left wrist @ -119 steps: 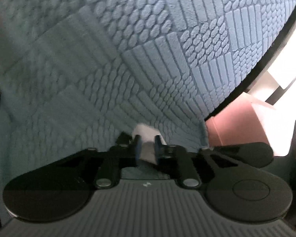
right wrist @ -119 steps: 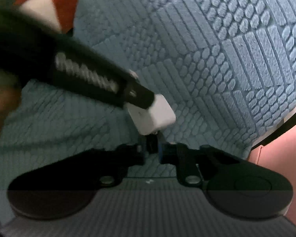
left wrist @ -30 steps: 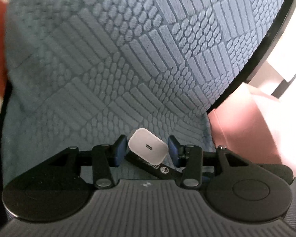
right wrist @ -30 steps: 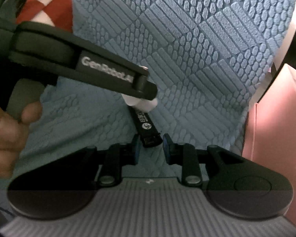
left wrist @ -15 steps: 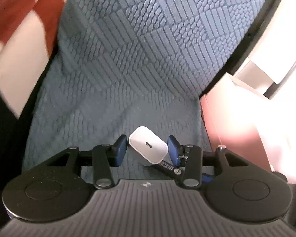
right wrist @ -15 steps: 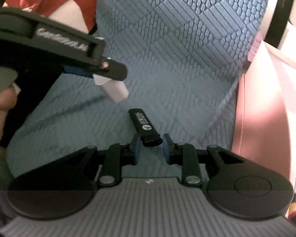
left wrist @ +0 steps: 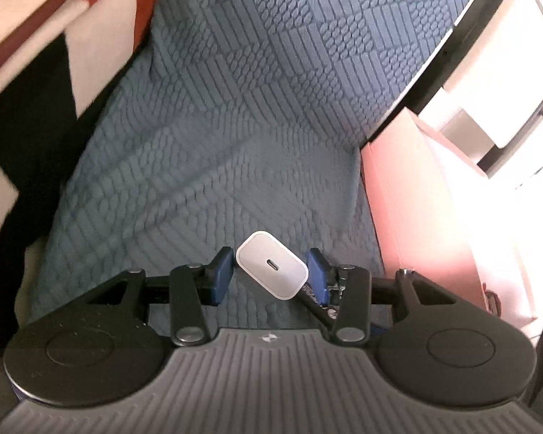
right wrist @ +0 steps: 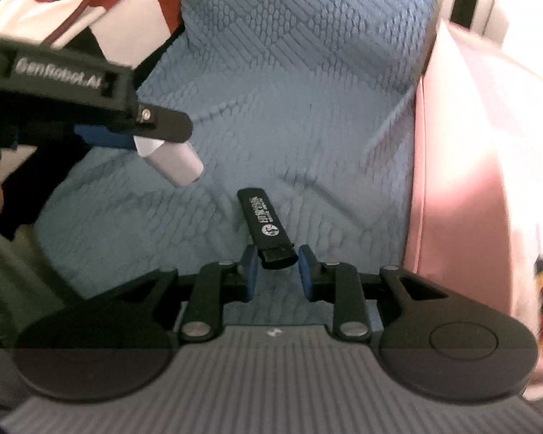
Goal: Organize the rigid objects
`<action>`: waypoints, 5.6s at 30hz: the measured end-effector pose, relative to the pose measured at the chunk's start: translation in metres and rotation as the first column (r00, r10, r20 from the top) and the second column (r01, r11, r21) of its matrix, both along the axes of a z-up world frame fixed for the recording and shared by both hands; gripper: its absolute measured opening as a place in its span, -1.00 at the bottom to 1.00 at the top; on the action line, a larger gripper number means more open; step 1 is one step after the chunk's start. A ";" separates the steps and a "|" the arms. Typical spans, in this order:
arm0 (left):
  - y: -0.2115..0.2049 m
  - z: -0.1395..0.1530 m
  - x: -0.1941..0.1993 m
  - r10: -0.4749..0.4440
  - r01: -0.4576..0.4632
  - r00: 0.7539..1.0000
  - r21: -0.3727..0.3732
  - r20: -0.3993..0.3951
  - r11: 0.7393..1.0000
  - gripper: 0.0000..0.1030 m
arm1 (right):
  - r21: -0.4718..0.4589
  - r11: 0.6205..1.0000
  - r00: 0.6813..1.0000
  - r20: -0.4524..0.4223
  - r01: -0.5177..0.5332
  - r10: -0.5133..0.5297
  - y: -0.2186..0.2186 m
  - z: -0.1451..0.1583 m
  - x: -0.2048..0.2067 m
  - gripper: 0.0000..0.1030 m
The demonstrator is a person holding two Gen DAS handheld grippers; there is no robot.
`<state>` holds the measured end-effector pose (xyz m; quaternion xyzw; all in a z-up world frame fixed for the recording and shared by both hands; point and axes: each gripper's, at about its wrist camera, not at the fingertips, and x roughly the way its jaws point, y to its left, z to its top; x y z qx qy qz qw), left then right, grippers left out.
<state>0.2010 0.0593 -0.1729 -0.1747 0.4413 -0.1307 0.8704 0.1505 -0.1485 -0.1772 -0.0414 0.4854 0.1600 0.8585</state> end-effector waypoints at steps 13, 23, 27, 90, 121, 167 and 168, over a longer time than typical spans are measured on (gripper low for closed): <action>0.001 -0.006 0.003 0.030 -0.030 0.999 0.042 -0.011 0.999 -0.03 | 0.013 1.000 1.000 0.016 -0.022 0.022 0.005 -0.008 0.011 -0.40; -0.001 -0.010 0.006 0.034 -0.033 0.999 0.048 -0.018 0.998 -0.03 | -0.004 1.000 1.000 0.003 -0.009 0.009 0.011 -0.020 0.019 -0.41; -0.002 -0.010 0.006 0.032 -0.031 0.999 0.052 -0.014 0.998 -0.03 | -0.019 1.000 1.000 0.016 -0.018 0.018 0.016 -0.021 0.020 -0.48; -0.152 0.147 -0.012 -0.213 0.234 0.950 -0.066 0.230 0.970 -0.07 | 0.121 0.942 0.866 0.371 0.314 -0.336 -0.150 0.182 -0.040 -0.50; -0.258 0.065 0.052 -0.386 0.386 0.922 0.005 0.033 0.923 -0.07 | 0.137 0.874 0.879 0.043 0.466 -0.475 -0.225 0.055 0.014 -0.49; -0.137 0.200 -0.162 -0.255 0.262 0.919 0.015 0.301 0.965 0.43 | 0.180 0.885 0.826 0.319 0.429 -0.465 -0.168 0.209 -0.158 0.62; -0.136 0.198 -0.164 -0.251 0.259 0.921 0.012 0.298 0.966 0.53 | 0.181 0.884 0.824 0.322 0.430 -0.467 -0.169 0.208 -0.160 0.74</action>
